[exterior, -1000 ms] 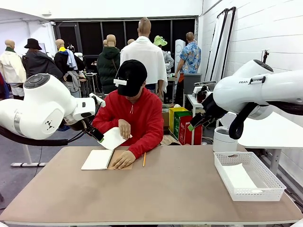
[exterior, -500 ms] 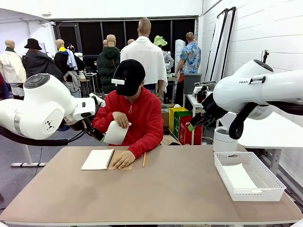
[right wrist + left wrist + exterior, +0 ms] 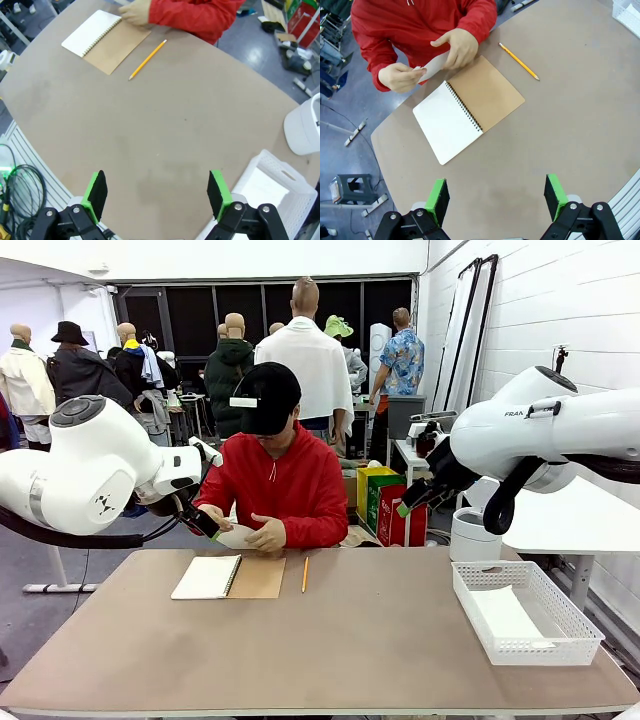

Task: Sort the paper based on its condition.
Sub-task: If a person hands you a paper, place it in the Organizing basket , and if it's crumpled, put it in the Trash can.

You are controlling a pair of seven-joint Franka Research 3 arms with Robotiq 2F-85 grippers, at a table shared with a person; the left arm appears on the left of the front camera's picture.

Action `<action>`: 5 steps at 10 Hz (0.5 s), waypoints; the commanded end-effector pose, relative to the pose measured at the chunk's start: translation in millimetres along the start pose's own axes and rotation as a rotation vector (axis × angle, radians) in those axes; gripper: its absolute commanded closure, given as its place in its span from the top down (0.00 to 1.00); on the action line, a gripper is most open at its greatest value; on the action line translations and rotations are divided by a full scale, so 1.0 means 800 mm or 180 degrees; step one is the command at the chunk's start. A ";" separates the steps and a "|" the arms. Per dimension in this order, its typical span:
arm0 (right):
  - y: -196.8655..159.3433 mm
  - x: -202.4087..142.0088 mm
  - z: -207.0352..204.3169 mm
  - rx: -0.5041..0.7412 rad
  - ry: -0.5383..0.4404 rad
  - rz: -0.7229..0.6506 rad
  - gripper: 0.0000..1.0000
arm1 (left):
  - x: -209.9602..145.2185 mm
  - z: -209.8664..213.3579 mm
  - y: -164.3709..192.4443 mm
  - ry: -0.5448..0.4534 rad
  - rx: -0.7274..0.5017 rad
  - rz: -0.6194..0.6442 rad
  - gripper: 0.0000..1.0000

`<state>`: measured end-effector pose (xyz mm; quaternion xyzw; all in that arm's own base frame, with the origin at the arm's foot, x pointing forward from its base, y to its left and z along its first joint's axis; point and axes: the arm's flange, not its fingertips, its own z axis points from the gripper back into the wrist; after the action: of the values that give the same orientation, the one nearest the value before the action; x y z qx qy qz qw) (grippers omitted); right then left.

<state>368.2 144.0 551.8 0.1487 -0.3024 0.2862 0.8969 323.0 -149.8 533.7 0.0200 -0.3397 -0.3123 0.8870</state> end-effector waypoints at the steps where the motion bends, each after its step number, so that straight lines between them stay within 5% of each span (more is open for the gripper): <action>1: -0.002 -0.001 -0.002 -0.0007 0.0012 -0.0013 1.00 | 0.000 0.000 0.000 -0.0002 0.0004 -0.0005 1.00; 5: -0.002 -0.001 -0.002 -0.0007 0.0012 -0.0013 1.00 | 0.000 0.000 0.000 -0.0002 0.0004 -0.0005 1.00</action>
<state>368.2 144.0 551.8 0.1487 -0.3024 0.2862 0.8969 323.0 -149.8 533.7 0.0200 -0.3397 -0.3123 0.8870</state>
